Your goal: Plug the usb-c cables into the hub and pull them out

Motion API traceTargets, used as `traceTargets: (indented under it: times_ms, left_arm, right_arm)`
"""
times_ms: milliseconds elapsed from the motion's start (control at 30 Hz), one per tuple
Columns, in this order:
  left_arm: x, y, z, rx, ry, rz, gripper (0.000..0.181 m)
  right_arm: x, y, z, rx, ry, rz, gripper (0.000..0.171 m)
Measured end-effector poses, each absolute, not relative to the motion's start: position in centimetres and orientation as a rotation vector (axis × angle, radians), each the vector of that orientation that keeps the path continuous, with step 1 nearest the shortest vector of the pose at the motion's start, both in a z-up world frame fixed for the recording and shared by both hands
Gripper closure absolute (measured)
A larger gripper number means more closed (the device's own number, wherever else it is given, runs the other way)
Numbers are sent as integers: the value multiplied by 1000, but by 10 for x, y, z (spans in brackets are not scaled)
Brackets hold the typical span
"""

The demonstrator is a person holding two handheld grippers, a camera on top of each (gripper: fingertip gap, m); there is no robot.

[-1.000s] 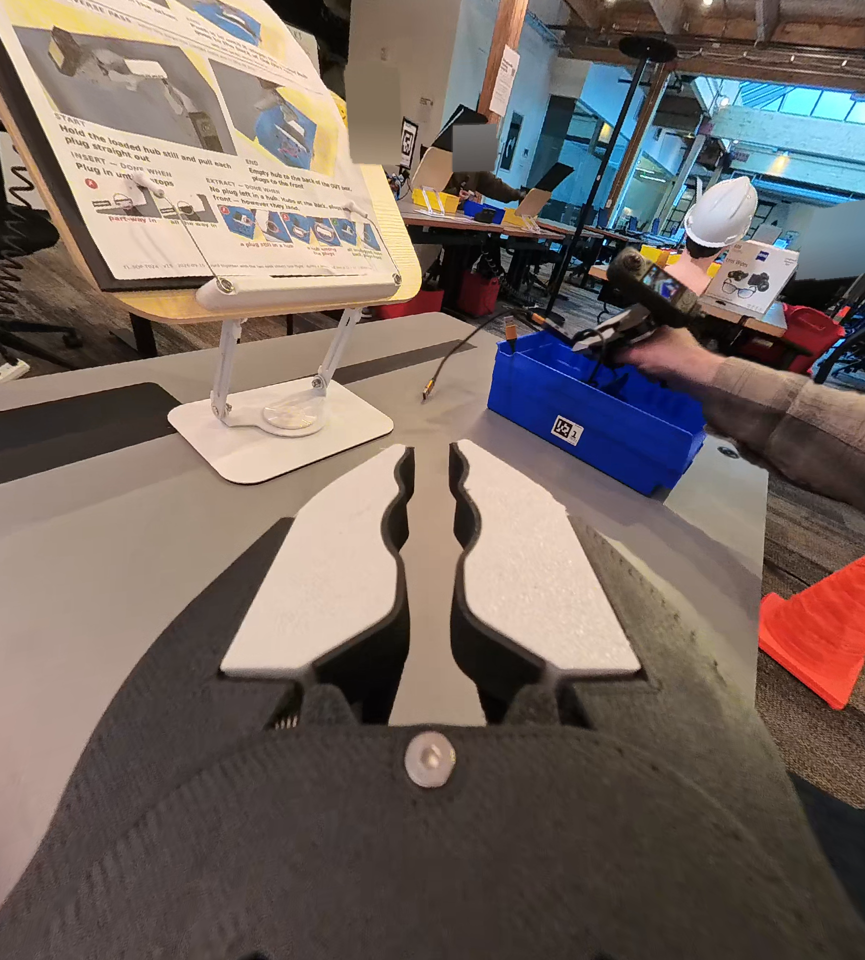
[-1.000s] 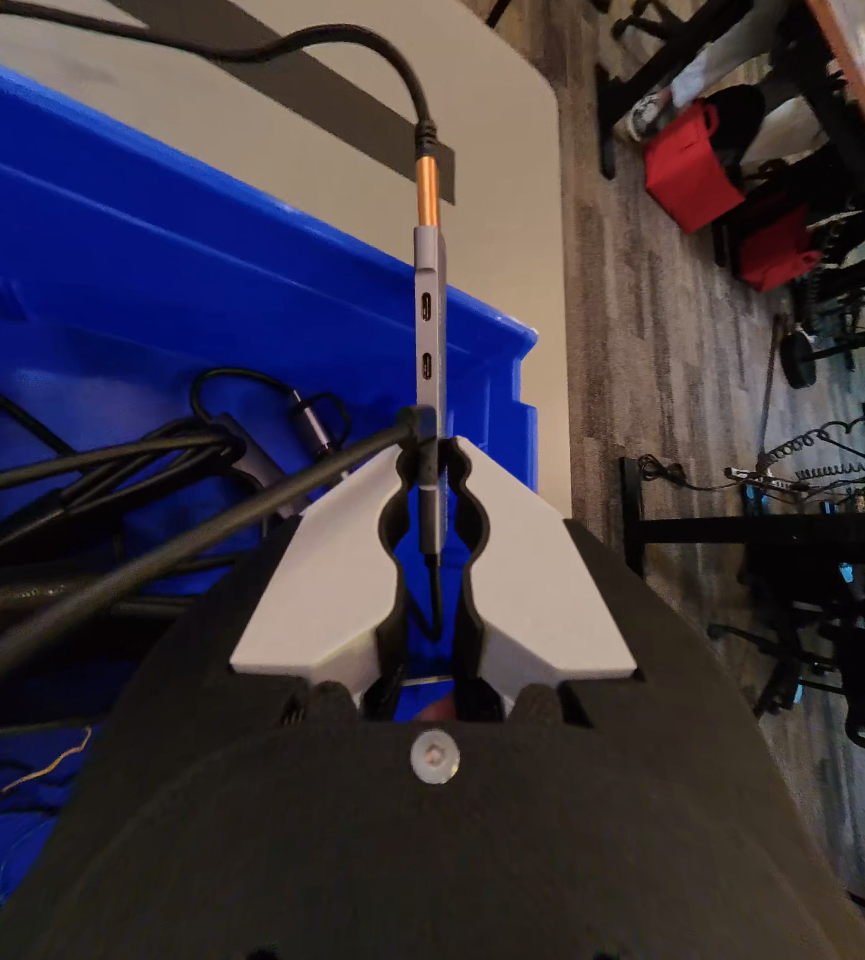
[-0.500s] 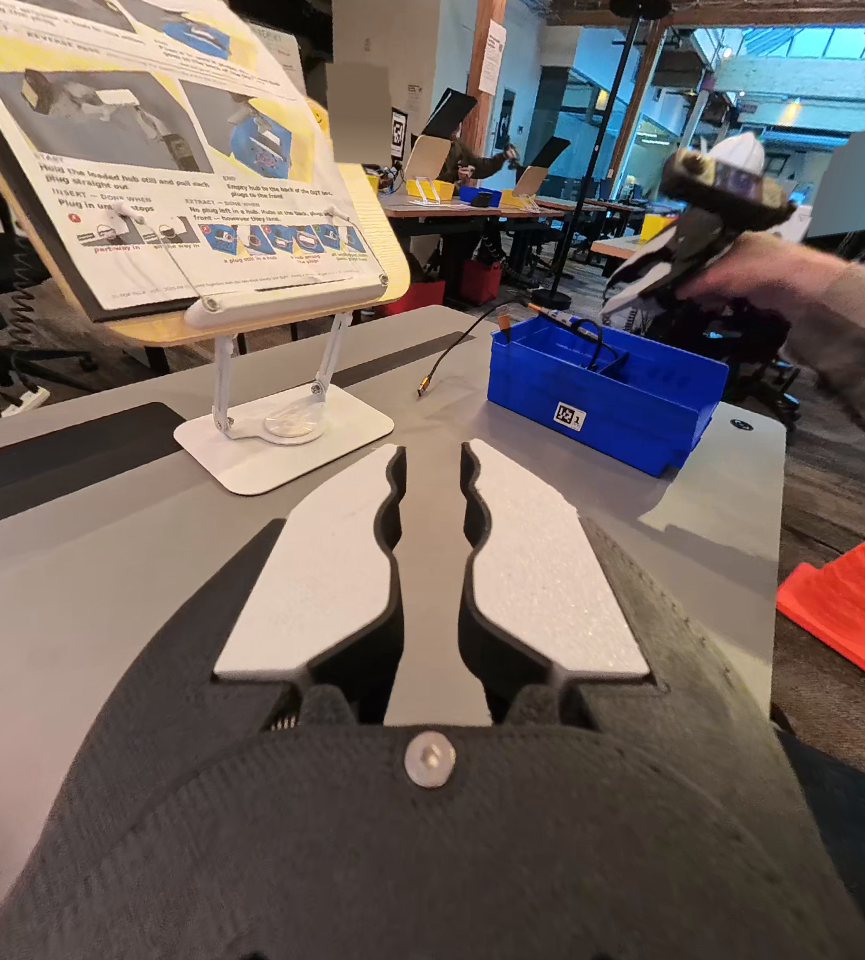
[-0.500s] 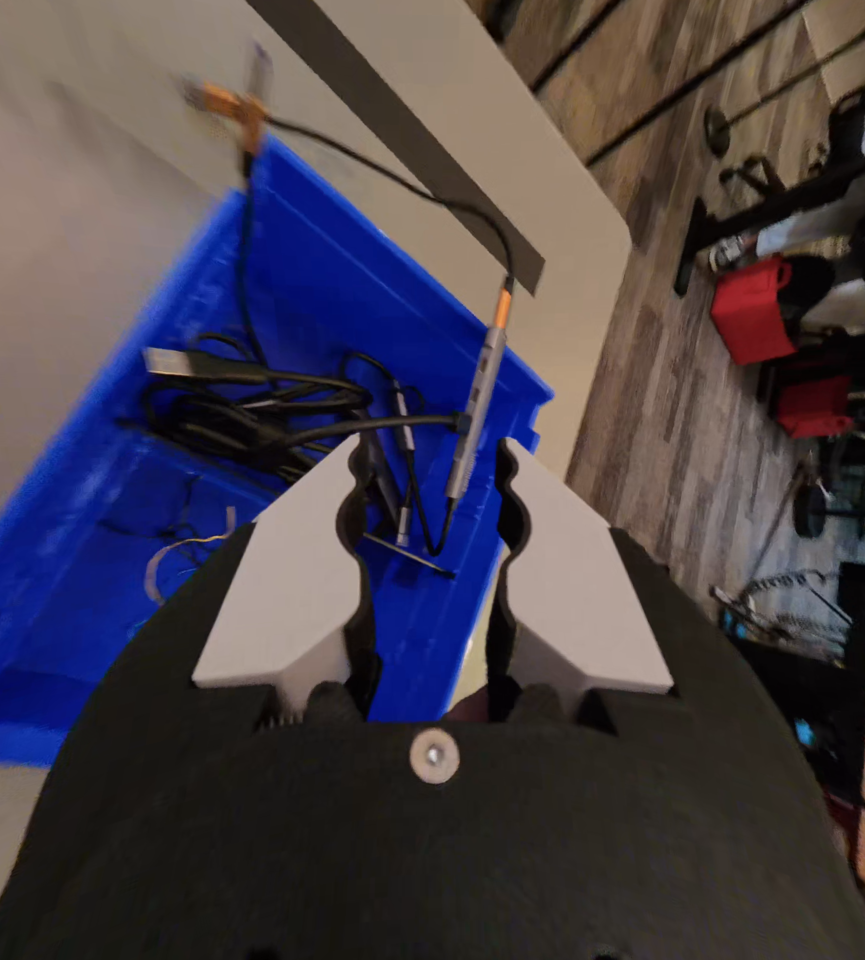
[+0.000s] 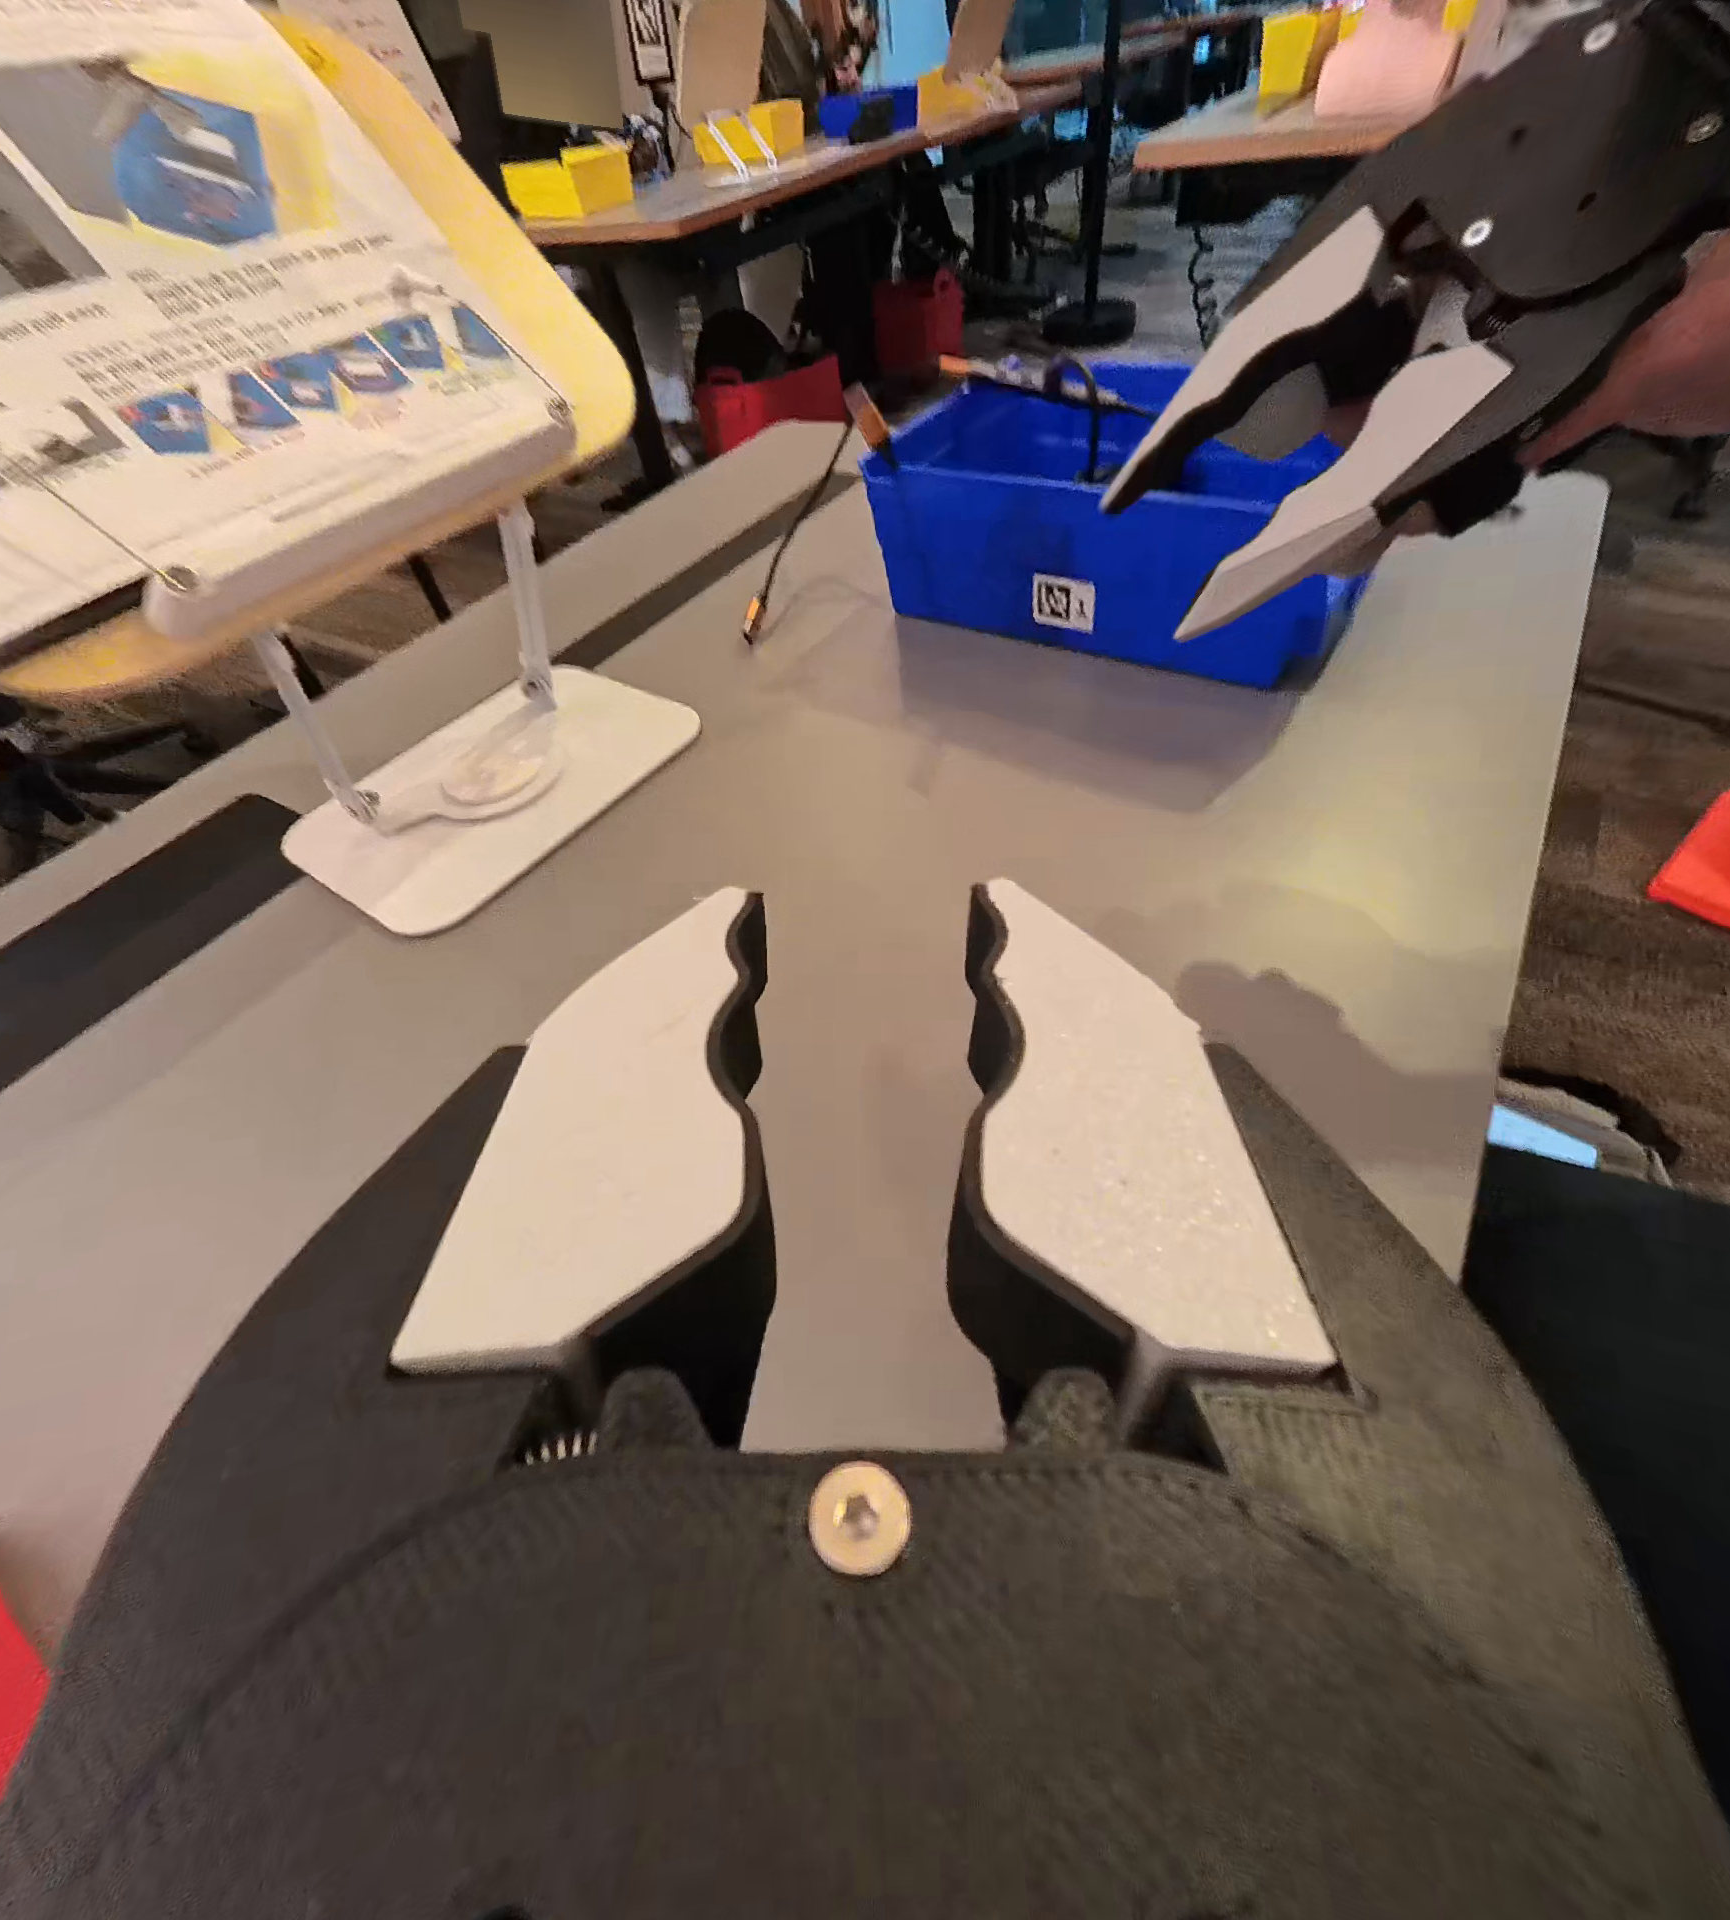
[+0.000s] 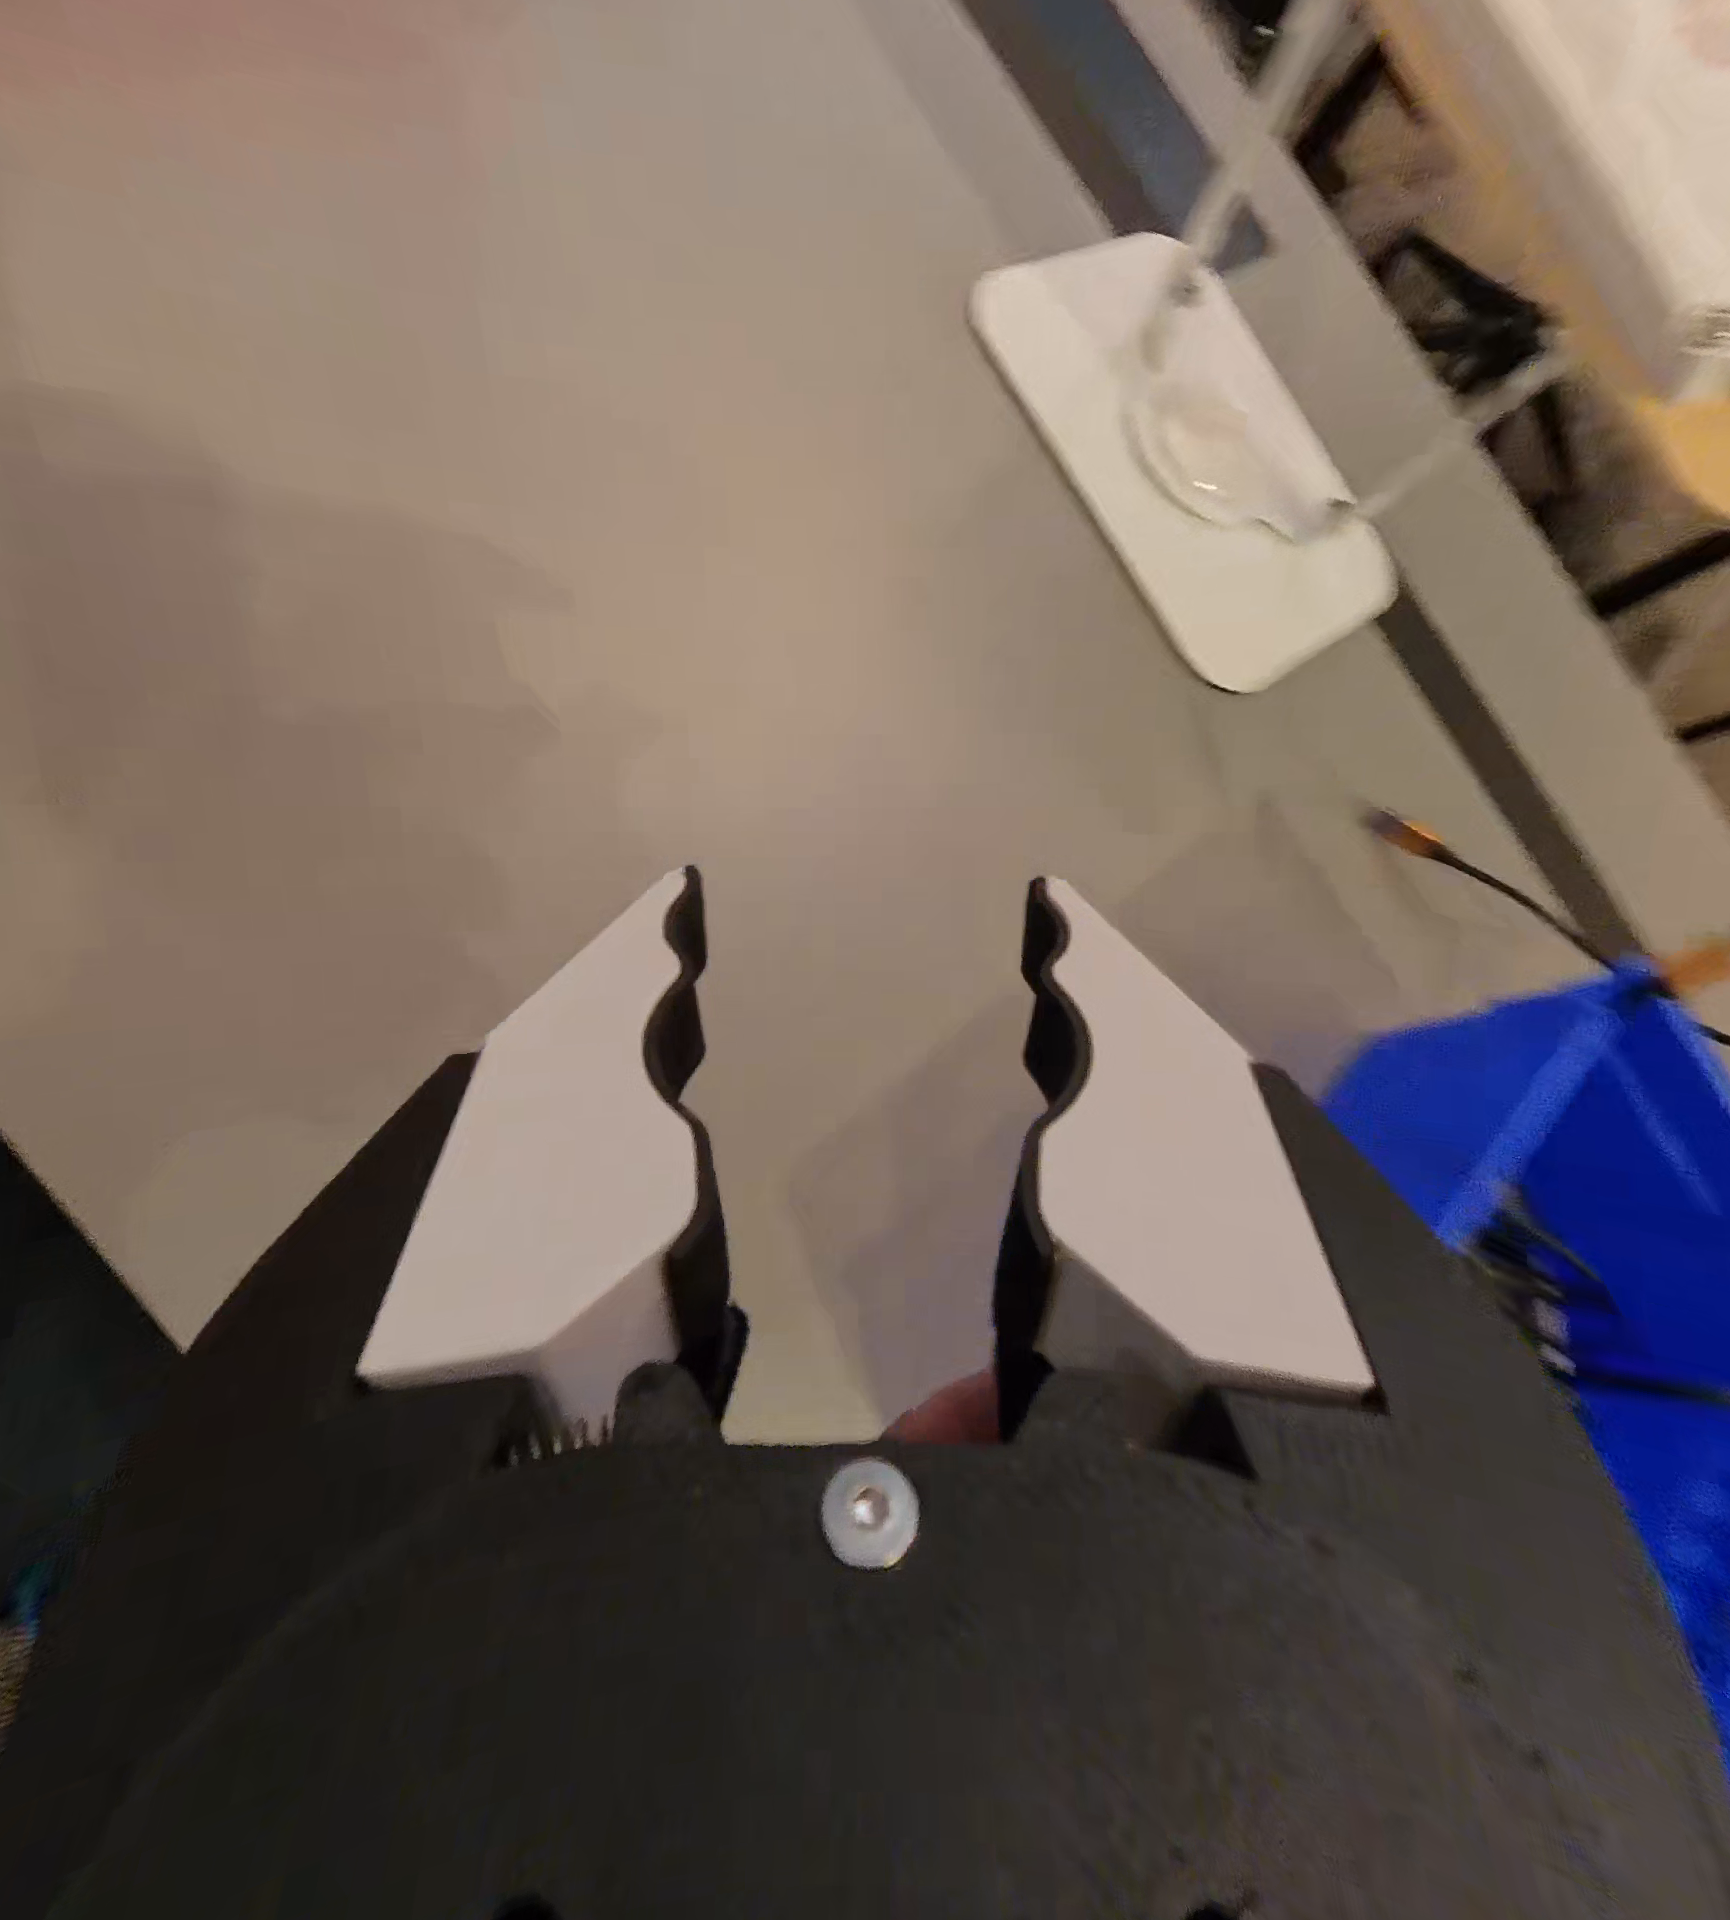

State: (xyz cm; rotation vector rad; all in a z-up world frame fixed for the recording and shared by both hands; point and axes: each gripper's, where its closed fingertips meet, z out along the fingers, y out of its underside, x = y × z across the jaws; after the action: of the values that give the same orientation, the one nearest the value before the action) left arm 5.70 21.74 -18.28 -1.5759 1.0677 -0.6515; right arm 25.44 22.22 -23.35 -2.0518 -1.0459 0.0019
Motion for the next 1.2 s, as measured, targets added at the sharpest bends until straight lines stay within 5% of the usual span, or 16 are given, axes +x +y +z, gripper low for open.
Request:
traceTargets:
  times_ms: [67,300,400,467,700,867,1000,1200]
  left_arm:
    - [58,208,-199,-1611,1100,-636,142]
    - [59,197,-263,-1823,1155,-627,113]
    - [70,190,-276,-1860,1170,-701,101]
    - [80,184,-280,-1836,1204,-705,97]
    - [98,186,-291,-1820,1156,-728,105]
    - [119,167,-270,-1689,1087,-1024,76]
    - [133,165,-282,-1636,1116,-930,93]
    - [141,164,-279,-1506,1169,-897,93]
  right_arm:
    - [220,222,-250,-2029,-1021,73,78]
    - [133,220,-311,-2051,-1070,166,61]
    - [102,216,-343,-2124,-1073,285,26]
    - [90,212,-367,-2166,-1121,289,17]
    - [81,215,-376,-2191,-1103,411,12]
    - [80,216,-376,-2187,-1114,416,12]
    - [82,218,-376,-2179,-1105,419,12]
    - [82,214,-376,-2156,-1160,439,12]
